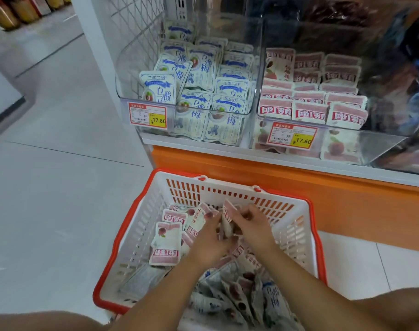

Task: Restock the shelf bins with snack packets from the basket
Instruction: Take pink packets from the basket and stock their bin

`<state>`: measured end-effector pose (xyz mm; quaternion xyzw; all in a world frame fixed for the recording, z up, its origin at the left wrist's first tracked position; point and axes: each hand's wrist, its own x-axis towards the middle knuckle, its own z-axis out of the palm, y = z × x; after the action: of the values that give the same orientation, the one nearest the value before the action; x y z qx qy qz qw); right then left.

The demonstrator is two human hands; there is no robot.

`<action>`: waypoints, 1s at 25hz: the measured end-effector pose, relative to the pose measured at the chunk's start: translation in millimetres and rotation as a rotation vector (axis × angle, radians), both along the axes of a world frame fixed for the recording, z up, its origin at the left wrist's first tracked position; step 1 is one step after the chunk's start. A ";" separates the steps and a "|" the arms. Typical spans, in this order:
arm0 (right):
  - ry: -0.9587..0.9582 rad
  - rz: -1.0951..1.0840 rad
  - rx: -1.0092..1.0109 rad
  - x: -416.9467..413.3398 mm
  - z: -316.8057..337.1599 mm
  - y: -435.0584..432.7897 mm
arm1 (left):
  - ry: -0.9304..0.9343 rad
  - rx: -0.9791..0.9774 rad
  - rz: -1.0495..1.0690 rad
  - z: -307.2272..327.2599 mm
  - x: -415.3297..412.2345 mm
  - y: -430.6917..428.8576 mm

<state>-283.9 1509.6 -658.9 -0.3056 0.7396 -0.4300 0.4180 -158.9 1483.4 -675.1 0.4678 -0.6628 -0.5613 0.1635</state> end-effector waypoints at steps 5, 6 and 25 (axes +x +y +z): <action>-0.084 -0.080 0.044 -25.6 25.0 12.4 | 0.231 0.618 0.244 10.7 15.0 -2.7; -0.116 -0.031 0.081 -29.0 28.5 13.7 | 0.304 0.697 0.261 16.8 15.5 -3.4; -0.452 -0.004 -0.098 -24.2 51.1 40.4 | 0.322 0.372 0.228 44.5 7.5 6.8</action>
<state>-308.1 1550.0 -607.9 -0.2200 0.6059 -0.5239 0.5567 -151.5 1490.1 -630.5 0.4662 -0.4567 -0.7185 0.2403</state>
